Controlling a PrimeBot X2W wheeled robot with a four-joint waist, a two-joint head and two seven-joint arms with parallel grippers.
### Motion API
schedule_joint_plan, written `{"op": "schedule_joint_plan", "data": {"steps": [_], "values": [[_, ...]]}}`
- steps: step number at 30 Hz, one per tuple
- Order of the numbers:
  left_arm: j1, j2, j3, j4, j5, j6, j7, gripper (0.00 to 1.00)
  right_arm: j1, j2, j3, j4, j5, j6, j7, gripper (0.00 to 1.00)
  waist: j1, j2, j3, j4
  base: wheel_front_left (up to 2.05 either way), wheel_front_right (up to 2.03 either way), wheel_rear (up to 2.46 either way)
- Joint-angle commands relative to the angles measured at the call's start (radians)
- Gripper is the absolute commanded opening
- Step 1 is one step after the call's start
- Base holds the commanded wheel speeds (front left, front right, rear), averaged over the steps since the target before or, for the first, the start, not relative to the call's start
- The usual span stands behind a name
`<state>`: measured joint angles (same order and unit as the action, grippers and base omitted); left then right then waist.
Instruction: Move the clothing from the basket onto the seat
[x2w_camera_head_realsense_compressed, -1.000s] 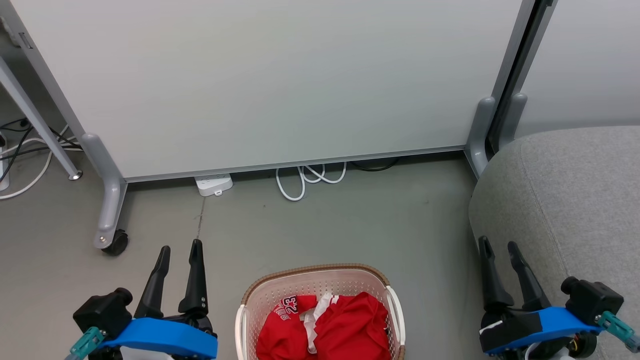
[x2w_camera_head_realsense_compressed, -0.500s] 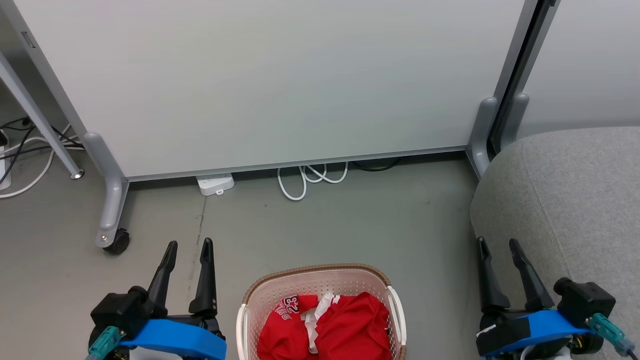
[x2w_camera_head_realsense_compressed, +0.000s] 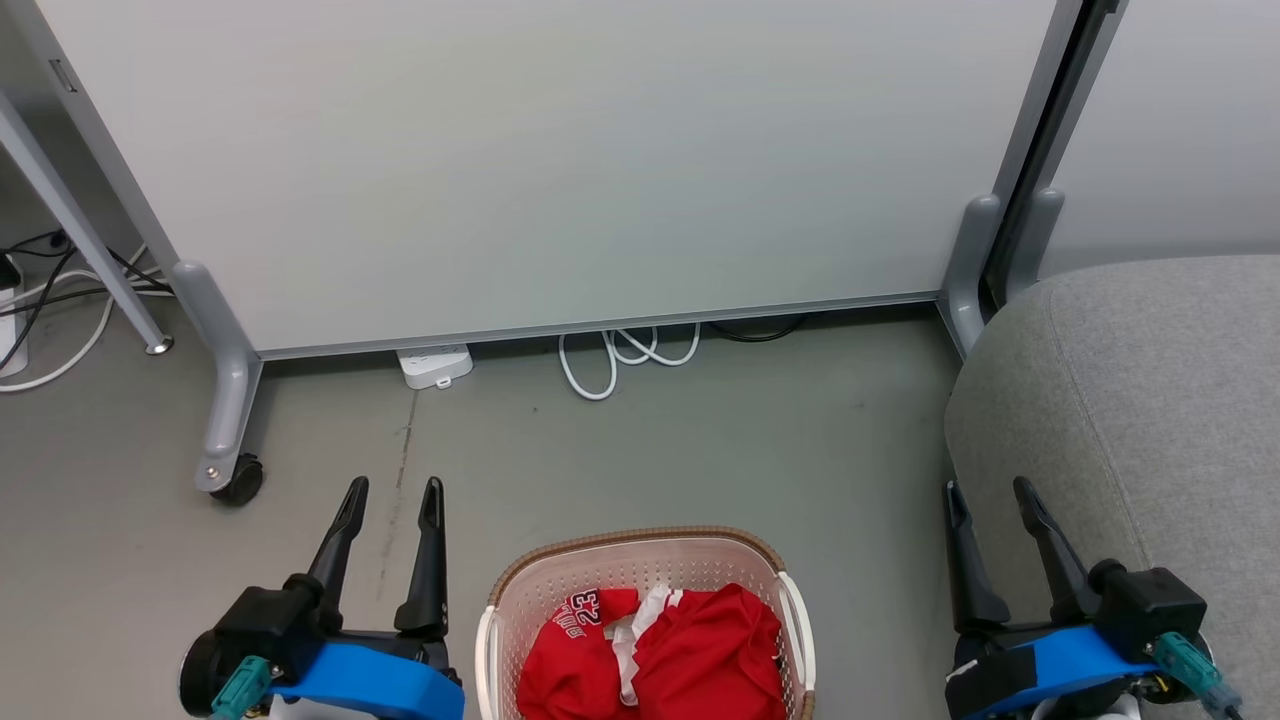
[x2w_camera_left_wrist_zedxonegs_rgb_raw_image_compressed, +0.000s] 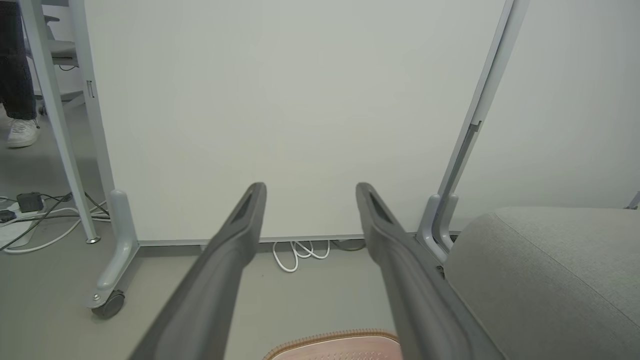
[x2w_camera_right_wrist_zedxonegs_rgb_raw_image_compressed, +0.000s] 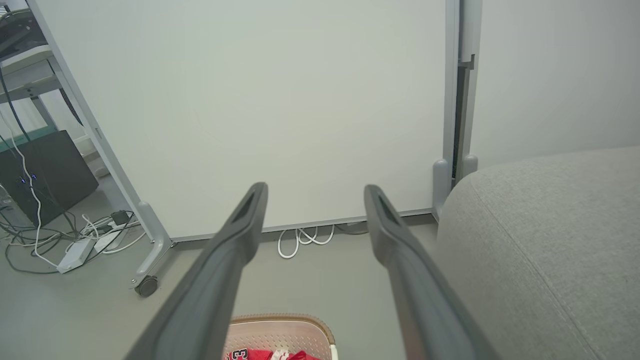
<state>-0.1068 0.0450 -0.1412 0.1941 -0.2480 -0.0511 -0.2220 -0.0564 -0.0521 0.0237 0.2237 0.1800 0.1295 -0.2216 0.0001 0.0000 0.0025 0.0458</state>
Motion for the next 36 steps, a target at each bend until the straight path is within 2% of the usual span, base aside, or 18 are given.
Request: {"op": "schedule_joint_plan", "data": {"steps": [1,21,36], "values": [[-0.020,0.007,-0.006,-0.001,0.021,0.002,-0.009,1.00,0.001,0.002,-0.001,0.002,-0.026,0.002,-0.008,1.00,-0.0001,0.0000,0.000,0.000,0.00,0.00,0.00],[-0.013,0.008,-0.020,0.017,0.138,0.015,-0.046,1.00,0.005,0.002,-0.005,0.024,-0.161,0.001,-0.046,1.00,-0.0001,0.0000,-0.004,0.007,0.00,0.00,0.00],[-0.016,0.008,-0.023,0.041,0.114,0.017,-0.044,1.00,-0.003,0.002,-0.021,0.051,-0.146,0.001,-0.045,1.00,-0.0001,0.0000,-0.005,0.006,0.00,0.00,0.00]]}}
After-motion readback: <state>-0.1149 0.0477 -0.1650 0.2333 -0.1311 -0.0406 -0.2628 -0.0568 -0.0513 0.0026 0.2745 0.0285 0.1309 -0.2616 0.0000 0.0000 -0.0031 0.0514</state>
